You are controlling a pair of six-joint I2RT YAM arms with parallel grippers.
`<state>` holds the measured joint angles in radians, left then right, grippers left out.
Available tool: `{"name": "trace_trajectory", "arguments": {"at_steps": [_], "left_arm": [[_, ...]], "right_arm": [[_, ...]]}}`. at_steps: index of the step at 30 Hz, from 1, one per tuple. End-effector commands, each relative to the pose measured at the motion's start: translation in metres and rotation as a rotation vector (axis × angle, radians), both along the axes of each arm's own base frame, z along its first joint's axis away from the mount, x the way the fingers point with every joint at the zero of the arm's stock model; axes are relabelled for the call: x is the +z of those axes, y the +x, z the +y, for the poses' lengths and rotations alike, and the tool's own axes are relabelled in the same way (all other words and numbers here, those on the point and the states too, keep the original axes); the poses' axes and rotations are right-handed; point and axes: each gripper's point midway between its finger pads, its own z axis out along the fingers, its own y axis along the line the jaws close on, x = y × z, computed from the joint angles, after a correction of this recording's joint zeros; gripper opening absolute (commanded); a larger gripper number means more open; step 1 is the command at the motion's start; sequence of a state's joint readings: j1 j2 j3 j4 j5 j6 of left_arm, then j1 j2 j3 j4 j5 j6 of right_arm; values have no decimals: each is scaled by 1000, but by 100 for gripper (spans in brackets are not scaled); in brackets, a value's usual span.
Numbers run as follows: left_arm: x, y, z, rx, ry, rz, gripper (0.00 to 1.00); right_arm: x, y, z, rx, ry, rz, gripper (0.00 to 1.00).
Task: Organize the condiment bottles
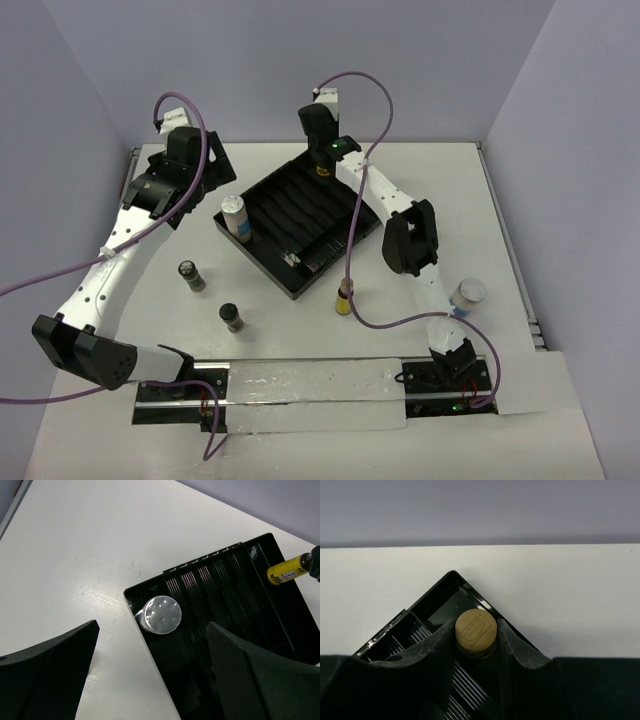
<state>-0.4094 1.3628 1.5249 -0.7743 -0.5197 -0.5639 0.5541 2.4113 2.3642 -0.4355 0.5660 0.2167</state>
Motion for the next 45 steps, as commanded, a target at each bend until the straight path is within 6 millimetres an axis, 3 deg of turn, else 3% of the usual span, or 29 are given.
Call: {"name": "trace_trajectory", "arguments": {"at_steps": [1, 13, 15, 18, 23, 26, 28, 32, 34, 39, 42, 43, 45], "left_arm": [[17, 3, 8, 25, 13, -40, 97], [6, 9, 16, 56, 67, -9, 97], [4, 10, 18, 66, 81, -2, 97], [1, 11, 21, 76, 96, 5, 97], [-5, 9, 23, 88, 104, 21, 97], [-5, 7, 24, 88, 97, 19, 97], [-5, 5, 23, 88, 91, 16, 97], [-2, 3, 24, 90, 83, 11, 97], [1, 1, 25, 94, 78, 2, 97], [4, -5, 28, 98, 66, -14, 97], [0, -7, 29, 103, 58, -11, 97], [-1, -7, 29, 103, 56, -11, 97], [-3, -8, 29, 103, 49, -17, 97]], "right_arm": [[41, 19, 14, 7, 71, -151, 9], [6, 25, 13, 13, 5, -113, 11], [-3, 24, 12, 16, -7, -96, 22], [-6, 22, 13, 25, -6, -88, 50], [7, 17, 13, 30, 14, -98, 75], [26, 13, 8, 15, 20, -120, 89], [51, 10, 3, 11, 12, -148, 97], [98, -3, -9, -2, 27, -198, 100], [134, -18, -18, -3, 51, -233, 100], [190, -57, -53, -39, 113, -242, 100], [191, -89, -89, -72, 155, -174, 100], [185, -100, -101, -87, 167, -148, 100], [154, -115, -131, -127, 186, -76, 100]]}}
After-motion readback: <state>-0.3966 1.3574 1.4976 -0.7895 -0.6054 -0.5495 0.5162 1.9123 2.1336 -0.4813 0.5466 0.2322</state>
